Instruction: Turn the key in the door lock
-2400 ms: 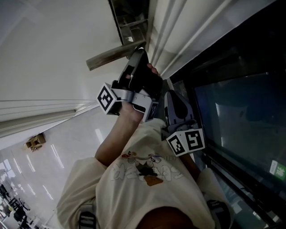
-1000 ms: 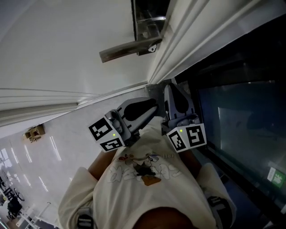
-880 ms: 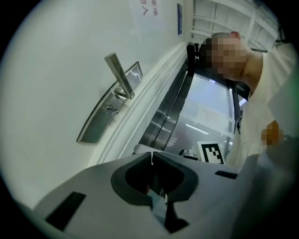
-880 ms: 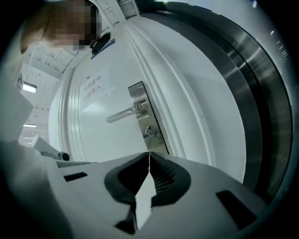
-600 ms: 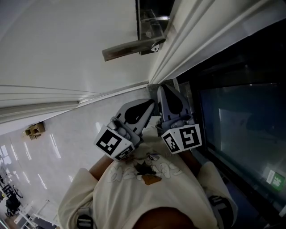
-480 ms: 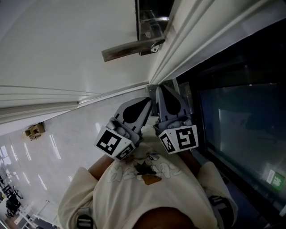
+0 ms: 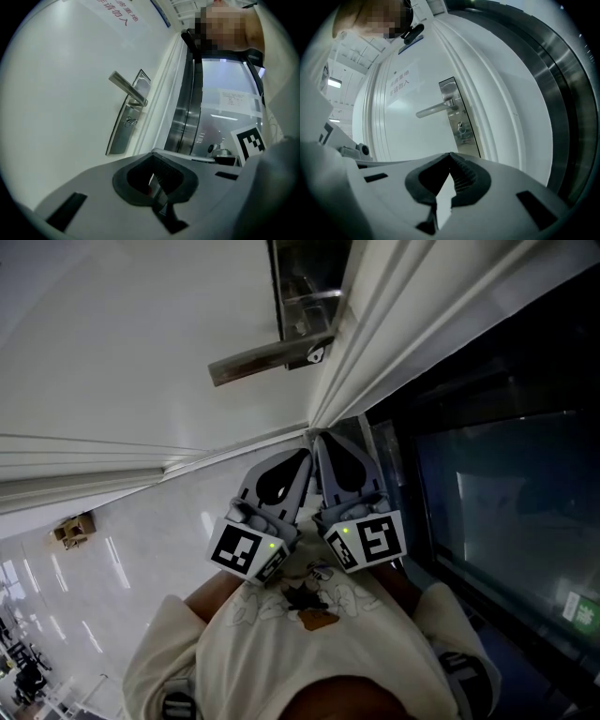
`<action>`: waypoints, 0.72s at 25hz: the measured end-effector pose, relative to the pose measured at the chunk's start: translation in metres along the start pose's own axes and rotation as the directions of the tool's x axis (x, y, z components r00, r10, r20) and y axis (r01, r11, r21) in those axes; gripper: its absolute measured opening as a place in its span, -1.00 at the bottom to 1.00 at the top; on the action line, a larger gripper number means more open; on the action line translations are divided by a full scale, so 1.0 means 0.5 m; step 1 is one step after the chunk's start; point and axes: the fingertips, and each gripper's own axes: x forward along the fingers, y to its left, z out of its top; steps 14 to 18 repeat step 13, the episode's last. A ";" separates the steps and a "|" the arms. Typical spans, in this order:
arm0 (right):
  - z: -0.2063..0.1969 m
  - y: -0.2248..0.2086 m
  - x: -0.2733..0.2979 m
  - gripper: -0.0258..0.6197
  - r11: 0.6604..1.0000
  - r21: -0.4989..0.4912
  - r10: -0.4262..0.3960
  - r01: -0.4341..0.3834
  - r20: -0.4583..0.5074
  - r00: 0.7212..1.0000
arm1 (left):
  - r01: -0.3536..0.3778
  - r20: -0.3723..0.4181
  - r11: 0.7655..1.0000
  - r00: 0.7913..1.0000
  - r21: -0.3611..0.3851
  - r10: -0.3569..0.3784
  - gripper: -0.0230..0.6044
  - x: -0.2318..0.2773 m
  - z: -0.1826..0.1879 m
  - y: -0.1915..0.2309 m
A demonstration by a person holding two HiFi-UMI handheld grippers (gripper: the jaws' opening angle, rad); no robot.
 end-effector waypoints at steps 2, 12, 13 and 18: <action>0.002 -0.002 0.002 -0.90 1.000 -0.002 -0.001 0.001 0.003 1.000 | -0.004 0.002 1.000 1.000 -0.001 0.004 -0.91 0.001 0.001 0.003; 0.006 -0.001 0.009 -0.90 1.000 -0.013 0.005 -0.005 0.005 1.000 | -0.030 0.020 0.999 0.999 -0.013 0.031 -0.91 -0.007 0.009 0.017; 0.008 -0.001 0.010 -0.90 1.000 -0.015 0.005 -0.004 0.008 1.000 | -0.032 0.022 0.999 0.999 -0.012 0.032 -0.91 -0.007 0.010 0.018; 0.008 -0.001 0.010 -0.90 1.000 -0.015 0.005 -0.004 0.008 1.000 | -0.032 0.022 0.999 0.999 -0.012 0.032 -0.91 -0.007 0.010 0.018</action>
